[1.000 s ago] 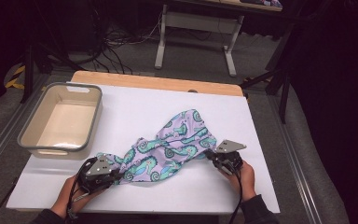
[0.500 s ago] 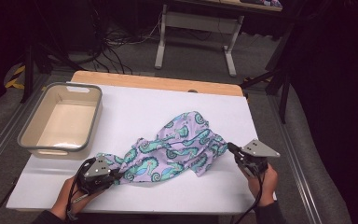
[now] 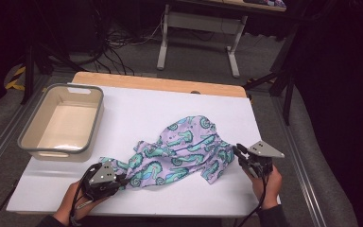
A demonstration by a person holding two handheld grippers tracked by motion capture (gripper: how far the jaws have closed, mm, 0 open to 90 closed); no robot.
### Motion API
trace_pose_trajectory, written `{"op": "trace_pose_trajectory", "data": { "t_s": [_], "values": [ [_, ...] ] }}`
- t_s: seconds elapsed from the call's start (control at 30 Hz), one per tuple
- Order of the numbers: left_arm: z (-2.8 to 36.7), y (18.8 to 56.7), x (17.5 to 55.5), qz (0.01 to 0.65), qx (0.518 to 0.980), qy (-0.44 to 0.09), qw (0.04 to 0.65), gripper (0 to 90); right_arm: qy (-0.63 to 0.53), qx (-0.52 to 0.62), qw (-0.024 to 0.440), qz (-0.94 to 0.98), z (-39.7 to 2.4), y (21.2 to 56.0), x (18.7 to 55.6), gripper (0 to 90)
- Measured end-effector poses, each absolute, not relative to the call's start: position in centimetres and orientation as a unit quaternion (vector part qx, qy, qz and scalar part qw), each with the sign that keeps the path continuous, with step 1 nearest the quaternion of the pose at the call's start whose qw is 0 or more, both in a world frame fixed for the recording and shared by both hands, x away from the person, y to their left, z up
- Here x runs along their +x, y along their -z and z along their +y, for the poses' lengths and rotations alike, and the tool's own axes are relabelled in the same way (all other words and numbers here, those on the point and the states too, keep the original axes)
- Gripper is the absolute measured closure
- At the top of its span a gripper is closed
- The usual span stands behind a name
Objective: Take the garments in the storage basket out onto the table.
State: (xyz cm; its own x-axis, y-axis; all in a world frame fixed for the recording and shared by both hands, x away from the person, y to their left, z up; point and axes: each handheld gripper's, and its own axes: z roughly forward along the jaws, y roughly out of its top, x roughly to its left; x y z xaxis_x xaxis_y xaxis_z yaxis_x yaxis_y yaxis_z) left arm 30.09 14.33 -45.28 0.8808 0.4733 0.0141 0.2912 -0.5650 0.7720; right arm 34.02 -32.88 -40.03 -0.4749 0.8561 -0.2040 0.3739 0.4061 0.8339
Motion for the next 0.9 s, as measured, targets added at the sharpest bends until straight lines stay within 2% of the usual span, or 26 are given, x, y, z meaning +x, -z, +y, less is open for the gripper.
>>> {"op": "trace_pose_trajectory", "data": {
  "t_s": [0.07,0.1,0.17,0.2,0.27,0.3,0.4,0.47,0.53,0.73,0.9],
  "values": [
    [14.5,45.1,30.1,0.218,0.876,-0.114,0.415,80.3,-0.375,0.394,0.322,0.774,-32.4,40.0,34.1,69.3],
    [14.6,44.9,30.0,0.219,0.874,-0.115,0.418,78.7,-0.381,0.384,0.315,0.780,-31.3,40.1,34.4,65.0],
    [14.8,44.6,30.0,0.218,0.871,-0.125,0.423,72.5,-0.380,0.378,0.311,0.785,-30.8,40.1,34.7,63.4],
    [15.0,44.3,30.0,0.220,0.868,-0.129,0.425,72.5,-0.380,0.372,0.307,0.789,-30.2,40.2,34.9,61.3],
    [15.4,43.9,30.0,0.221,0.863,-0.139,0.433,69.1,-0.382,0.366,0.299,0.794,-29.1,40.4,35.5,52.7],
    [15.5,43.7,29.9,0.223,0.860,-0.145,0.435,60.6,-0.377,0.364,0.294,0.800,-28.4,40.7,36.1,48.9],
    [16.2,43.4,30.2,0.235,0.854,-0.163,0.435,54.9,-0.373,0.379,0.288,0.796,-27.9,41.2,37.1,44.5],
    [16.5,43.6,30.4,0.243,0.854,-0.171,0.427,47.4,-0.359,0.403,0.272,0.796,-27.6,42.1,38.6,42.0],
    [16.7,44.3,31.0,0.248,0.863,-0.172,0.405,43.4,-0.353,0.418,0.251,0.798,-27.6,42.7,39.6,41.8],
    [16.8,45.3,31.7,0.253,0.876,-0.159,0.379,40.2,-0.322,0.440,0.239,0.804,-27.5,44.0,41.2,43.7],
    [17.0,46.1,32.3,0.271,0.883,-0.136,0.358,44.1,-0.302,0.436,0.223,0.818,-27.0,44.7,41.8,49.0]
  ]
}}
